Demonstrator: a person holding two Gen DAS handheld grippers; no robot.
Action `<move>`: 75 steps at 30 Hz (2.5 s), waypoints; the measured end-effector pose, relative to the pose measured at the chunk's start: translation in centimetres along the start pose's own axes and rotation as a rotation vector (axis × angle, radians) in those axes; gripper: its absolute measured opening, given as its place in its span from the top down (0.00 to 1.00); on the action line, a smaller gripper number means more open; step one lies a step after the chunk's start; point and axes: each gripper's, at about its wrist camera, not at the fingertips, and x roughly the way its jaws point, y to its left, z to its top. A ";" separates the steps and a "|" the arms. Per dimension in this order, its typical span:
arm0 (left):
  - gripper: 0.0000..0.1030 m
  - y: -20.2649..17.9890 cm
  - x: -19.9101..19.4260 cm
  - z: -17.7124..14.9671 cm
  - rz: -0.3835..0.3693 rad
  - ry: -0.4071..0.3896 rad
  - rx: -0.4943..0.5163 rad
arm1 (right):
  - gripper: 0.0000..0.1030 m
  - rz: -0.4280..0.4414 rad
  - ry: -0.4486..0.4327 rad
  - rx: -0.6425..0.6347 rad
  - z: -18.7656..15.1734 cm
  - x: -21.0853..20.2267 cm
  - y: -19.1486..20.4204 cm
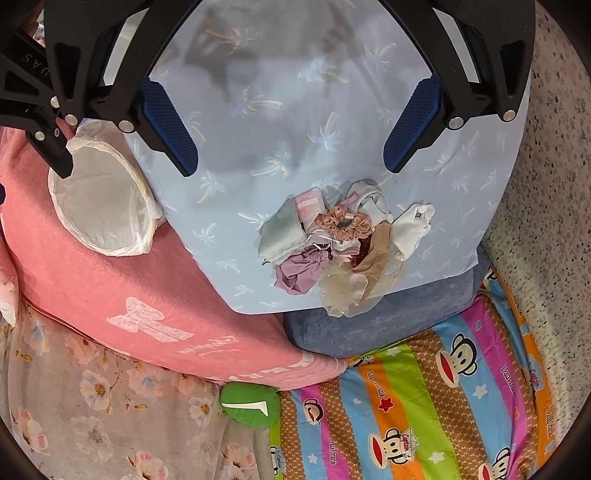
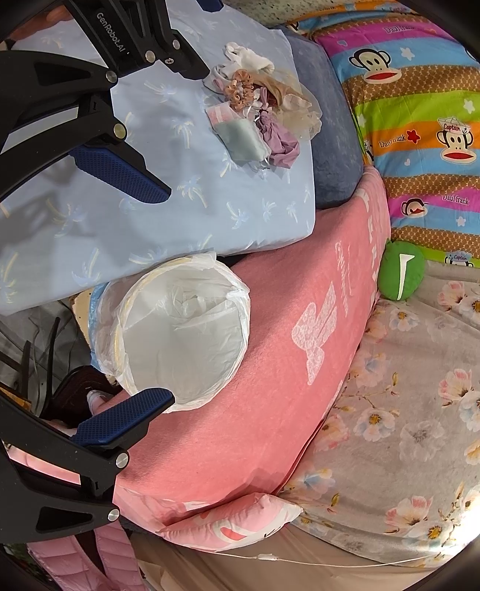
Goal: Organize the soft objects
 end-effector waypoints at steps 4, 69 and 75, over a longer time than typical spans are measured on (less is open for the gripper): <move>0.07 0.1 0.0 0.0 -0.004 -0.001 -0.001 | 0.06 0.000 -0.001 0.000 0.0 0.0 0.0; 0.07 8.2 6.4 0.9 -0.030 0.072 -0.089 | 0.06 0.073 -0.016 0.035 2.6 3.8 7.0; 0.07 12.1 8.5 1.5 0.037 0.077 -0.141 | 0.06 0.133 -0.006 0.026 3.5 5.7 9.8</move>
